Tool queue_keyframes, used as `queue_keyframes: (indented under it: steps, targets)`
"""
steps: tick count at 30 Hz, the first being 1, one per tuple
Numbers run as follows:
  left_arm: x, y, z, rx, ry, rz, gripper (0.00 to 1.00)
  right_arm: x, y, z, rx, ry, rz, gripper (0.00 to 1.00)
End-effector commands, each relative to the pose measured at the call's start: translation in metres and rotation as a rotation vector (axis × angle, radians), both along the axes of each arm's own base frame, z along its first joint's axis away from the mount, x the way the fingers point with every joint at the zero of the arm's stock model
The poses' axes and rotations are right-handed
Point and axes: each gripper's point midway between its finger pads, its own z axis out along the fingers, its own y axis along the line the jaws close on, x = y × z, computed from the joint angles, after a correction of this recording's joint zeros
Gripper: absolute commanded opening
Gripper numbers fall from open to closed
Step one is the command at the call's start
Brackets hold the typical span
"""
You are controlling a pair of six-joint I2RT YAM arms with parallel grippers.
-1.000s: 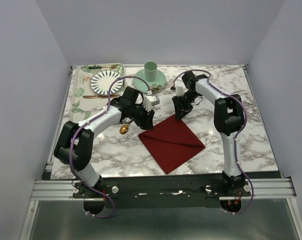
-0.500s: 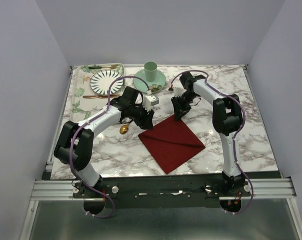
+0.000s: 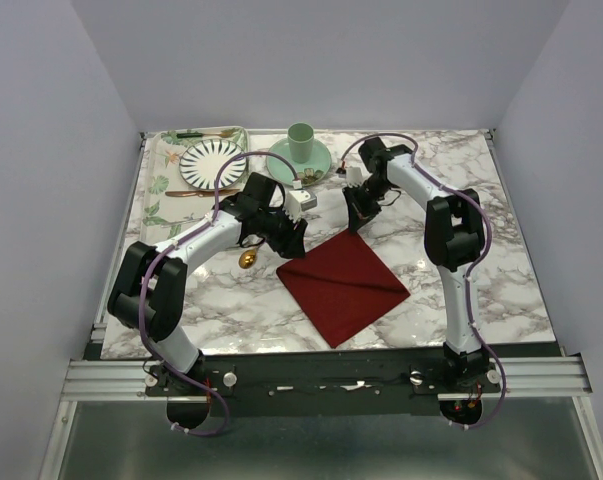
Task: Fold the napkin into a case and place the utensils inside
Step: Smooth out the upper triangle-folded napkin at the center of the board.
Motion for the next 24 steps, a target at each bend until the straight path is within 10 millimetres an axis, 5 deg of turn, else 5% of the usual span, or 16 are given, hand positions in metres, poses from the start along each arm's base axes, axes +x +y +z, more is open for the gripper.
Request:
queue_keyframes:
  steps: [1, 12, 15, 19, 21, 22, 24]
  targets:
    - [0.004, -0.004, 0.008, -0.024, -0.003, -0.002, 0.52, 0.007, 0.003, -0.007, -0.009, -0.012, 0.009, 0.02]
    - [0.007, -0.005, 0.008, -0.028, 0.005, 0.012, 0.54, 0.012, -0.002, -0.01, -0.046, -0.03, 0.0, 0.07]
    - [0.009, -0.003, 0.011, -0.028, -0.007, 0.026, 0.59, 0.013, -0.002, 0.0, -0.045, -0.049, -0.001, 0.18]
    - [0.02, -0.003, 0.032, -0.044, -0.085, 0.056, 0.76, 0.019, -0.004, 0.033, -0.031, -0.134, 0.004, 0.52]
    - [0.028, 0.0, 0.055, -0.054, -0.167, 0.073, 0.85, 0.019, -0.005, 0.059, -0.013, -0.206, 0.024, 0.65]
    - [0.032, 0.001, 0.064, -0.057, -0.203, 0.085, 0.99, 0.02, -0.006, 0.068, -0.009, -0.235, 0.029, 0.75]
    - [0.043, 0.006, 0.089, -0.048, -0.295, 0.116, 0.99, 0.024, -0.011, 0.097, -0.01, -0.331, 0.044, 0.81]
